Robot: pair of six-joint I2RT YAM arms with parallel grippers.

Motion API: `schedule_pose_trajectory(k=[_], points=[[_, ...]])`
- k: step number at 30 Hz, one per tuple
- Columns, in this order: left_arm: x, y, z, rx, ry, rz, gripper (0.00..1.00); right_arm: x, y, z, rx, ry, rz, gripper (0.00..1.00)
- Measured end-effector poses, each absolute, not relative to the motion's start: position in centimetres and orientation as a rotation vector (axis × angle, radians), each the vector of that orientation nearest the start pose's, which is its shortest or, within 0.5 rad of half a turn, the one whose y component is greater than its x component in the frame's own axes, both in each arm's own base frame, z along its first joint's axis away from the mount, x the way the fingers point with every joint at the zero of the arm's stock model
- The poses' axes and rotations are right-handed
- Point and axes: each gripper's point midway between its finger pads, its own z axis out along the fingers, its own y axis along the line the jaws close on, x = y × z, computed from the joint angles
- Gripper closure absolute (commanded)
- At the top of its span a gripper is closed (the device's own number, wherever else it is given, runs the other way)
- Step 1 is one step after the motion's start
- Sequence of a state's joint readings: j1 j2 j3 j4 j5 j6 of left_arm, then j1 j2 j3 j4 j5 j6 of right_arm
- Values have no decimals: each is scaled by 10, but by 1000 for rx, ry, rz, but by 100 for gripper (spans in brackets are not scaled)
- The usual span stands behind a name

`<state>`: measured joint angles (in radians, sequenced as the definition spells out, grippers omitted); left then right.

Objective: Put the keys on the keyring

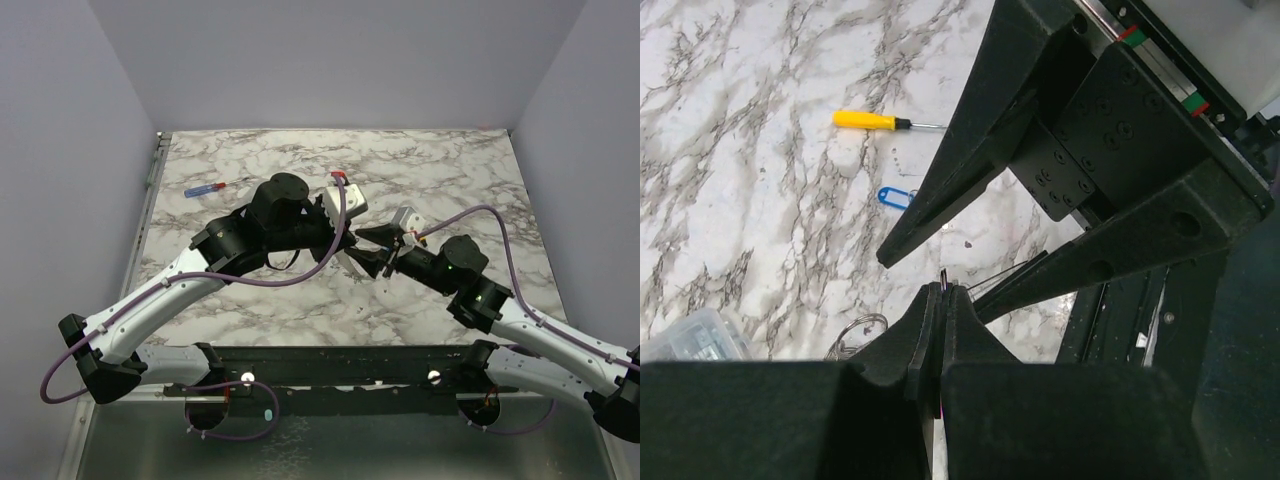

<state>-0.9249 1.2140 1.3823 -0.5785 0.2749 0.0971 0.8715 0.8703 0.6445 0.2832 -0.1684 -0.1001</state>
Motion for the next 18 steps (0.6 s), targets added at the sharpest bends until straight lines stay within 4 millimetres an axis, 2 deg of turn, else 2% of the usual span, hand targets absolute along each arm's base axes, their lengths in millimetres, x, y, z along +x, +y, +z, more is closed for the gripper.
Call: schedule_pose_trajectory(k=[4,10,15,18], points=[[183,-320,325,1174,1694,-812,100,208,286,297,-847,1283,733,52],[181,-322,326,1189,1692,-829,100,206,287,298,-866,1259,731,67],[177,-323,326,1218,1677,-845,100,199,290,297,-895,1242,760,71],[173,-324,324,1241,1680,-860,100,194,290,294,-916,1227,781,68]])
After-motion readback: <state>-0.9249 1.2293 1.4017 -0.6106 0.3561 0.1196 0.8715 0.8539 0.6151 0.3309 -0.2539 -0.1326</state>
